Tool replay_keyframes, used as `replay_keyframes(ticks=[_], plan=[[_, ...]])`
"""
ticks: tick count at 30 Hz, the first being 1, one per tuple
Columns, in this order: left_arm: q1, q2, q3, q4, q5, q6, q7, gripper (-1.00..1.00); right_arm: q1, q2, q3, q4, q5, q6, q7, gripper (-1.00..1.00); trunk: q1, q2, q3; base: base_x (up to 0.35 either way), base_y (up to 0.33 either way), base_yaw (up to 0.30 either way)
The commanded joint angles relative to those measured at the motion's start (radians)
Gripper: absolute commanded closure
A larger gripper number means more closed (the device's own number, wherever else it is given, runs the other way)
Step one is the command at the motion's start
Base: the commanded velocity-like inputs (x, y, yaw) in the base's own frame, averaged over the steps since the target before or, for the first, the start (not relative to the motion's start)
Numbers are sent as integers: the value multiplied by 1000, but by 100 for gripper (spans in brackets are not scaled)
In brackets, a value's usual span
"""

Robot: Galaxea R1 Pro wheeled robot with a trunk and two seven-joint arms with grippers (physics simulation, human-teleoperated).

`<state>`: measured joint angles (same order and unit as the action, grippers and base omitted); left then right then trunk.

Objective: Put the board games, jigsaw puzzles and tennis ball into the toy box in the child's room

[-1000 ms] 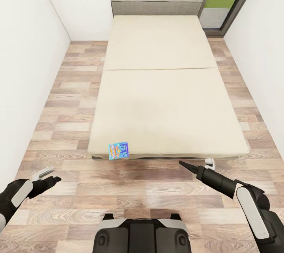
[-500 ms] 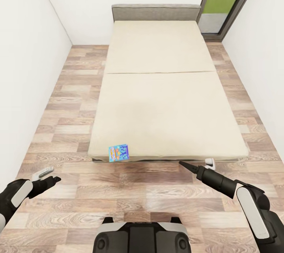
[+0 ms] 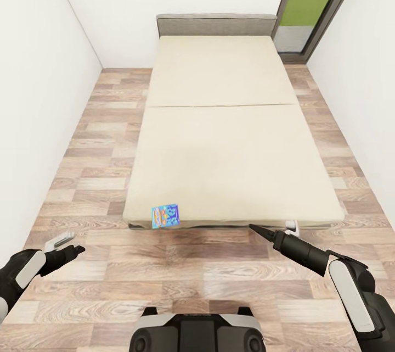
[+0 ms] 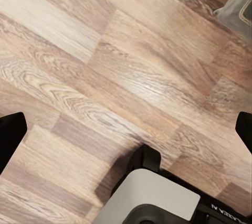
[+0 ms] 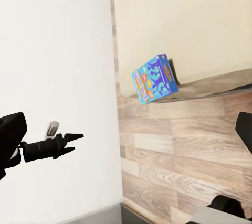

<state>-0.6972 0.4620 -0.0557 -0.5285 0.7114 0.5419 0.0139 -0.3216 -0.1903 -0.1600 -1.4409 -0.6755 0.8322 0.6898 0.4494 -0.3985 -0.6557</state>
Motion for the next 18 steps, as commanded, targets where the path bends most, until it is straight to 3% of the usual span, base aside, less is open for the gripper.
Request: replay_keyframes(ticks=[1, 18], plan=[[0, 1, -6, -1, 5, 2, 1, -100, -1, 0, -1, 0, -1, 6, 2, -100, 1, -2, 0, 0, 0, 0], [0, 1, -6, -1, 5, 1, 1, -100, -1, 0, 0, 1, -1, 5, 2, -100, 1, -2, 29, 0, 0, 0]])
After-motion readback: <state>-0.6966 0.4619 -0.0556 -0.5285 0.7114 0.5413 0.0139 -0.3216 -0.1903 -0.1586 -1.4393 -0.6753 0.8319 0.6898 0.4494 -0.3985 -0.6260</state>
